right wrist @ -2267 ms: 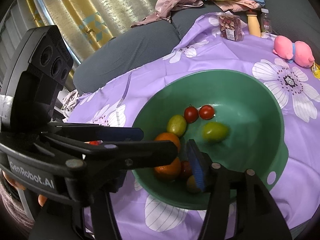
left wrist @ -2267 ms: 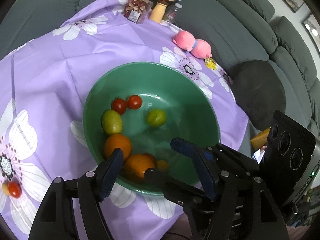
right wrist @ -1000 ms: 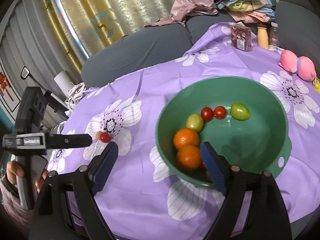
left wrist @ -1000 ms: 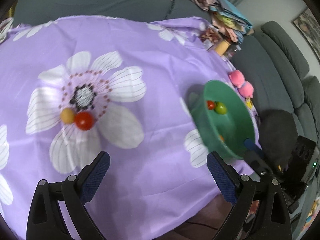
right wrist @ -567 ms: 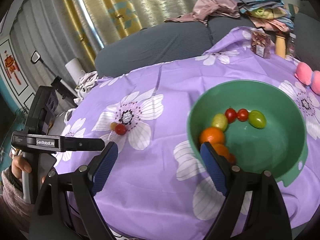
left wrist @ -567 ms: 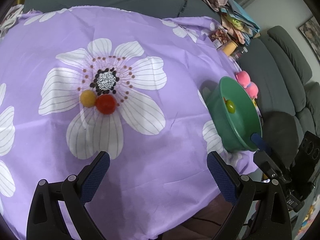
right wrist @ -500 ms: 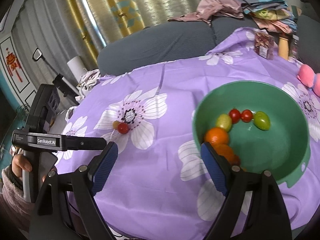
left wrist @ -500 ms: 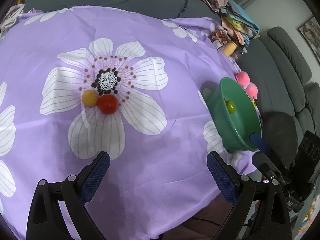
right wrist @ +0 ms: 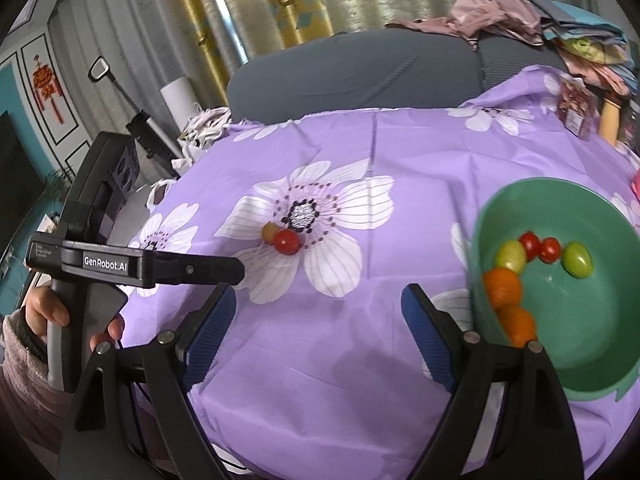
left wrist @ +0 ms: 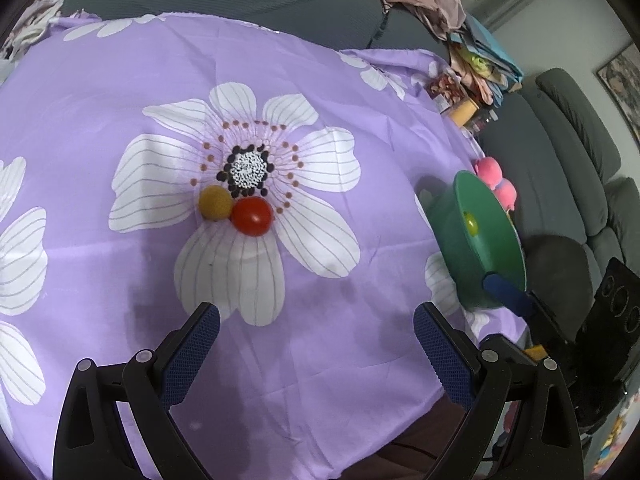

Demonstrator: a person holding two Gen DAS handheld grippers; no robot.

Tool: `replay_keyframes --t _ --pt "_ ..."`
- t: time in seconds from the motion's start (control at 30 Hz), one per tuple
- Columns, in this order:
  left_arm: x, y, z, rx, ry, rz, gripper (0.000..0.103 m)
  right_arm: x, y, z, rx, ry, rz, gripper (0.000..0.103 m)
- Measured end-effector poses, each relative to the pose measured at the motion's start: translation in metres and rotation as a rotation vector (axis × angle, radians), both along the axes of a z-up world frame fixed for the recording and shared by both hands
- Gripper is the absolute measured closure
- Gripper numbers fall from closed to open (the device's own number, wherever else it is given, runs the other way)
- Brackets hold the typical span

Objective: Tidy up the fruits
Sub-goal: 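Move both open tools back toward the red tomato and yellow fruit, then close the right tool on the red tomato while the left tool grasps the yellow fruit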

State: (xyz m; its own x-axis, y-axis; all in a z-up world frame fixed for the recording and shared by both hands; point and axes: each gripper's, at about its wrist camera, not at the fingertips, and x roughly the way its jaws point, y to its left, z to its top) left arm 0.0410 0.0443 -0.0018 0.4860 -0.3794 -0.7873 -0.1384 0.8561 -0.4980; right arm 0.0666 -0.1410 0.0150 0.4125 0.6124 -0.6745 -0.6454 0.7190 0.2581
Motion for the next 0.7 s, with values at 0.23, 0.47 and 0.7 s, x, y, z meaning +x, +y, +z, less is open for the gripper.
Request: replay_keyframes --t 0.23,0.47,0.7 --pt "0.0 0.015 -0.003 -0.007 -0.011 0.009 0.006 0.002 0.023 -0.006 -0.029 0.015 0.028 0.018" --pt "-0.003 0.029 -0.006 -0.027 -0.03 0.028 0.006 0.007 0.047 -0.014 -0.07 0.031 0.058 0.018" --pt "0.001 0.033 -0.007 -0.039 -0.049 0.001 0.006 0.012 0.066 -0.024 -0.095 0.053 0.071 0.018"
